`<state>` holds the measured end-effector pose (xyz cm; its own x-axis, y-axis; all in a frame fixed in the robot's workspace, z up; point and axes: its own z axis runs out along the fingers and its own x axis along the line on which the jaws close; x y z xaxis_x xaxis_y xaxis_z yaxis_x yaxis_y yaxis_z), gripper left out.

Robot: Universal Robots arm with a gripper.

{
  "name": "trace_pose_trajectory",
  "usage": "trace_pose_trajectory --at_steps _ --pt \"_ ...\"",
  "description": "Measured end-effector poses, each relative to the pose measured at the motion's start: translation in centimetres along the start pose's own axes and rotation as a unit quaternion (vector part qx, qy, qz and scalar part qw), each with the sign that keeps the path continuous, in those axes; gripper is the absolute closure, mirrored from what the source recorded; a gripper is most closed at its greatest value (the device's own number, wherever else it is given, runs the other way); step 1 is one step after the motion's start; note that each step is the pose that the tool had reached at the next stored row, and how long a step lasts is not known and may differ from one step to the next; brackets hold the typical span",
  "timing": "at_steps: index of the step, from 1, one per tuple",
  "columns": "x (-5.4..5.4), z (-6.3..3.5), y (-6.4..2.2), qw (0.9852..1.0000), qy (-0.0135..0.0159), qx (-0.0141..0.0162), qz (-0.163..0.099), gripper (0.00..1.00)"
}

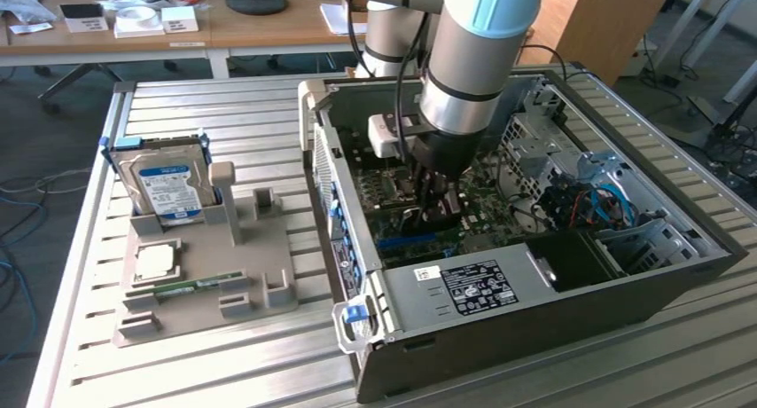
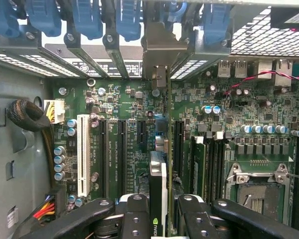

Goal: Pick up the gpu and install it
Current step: 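Insert the gpu into the slot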

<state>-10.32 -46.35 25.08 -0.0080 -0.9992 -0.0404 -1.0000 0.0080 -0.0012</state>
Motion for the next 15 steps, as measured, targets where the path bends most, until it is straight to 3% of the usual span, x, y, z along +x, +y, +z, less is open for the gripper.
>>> trace_pose_trajectory --at_steps 15 --pt "-0.03 0.3 0.08 1.0 0.0025 0.0012 0.0 0.73"
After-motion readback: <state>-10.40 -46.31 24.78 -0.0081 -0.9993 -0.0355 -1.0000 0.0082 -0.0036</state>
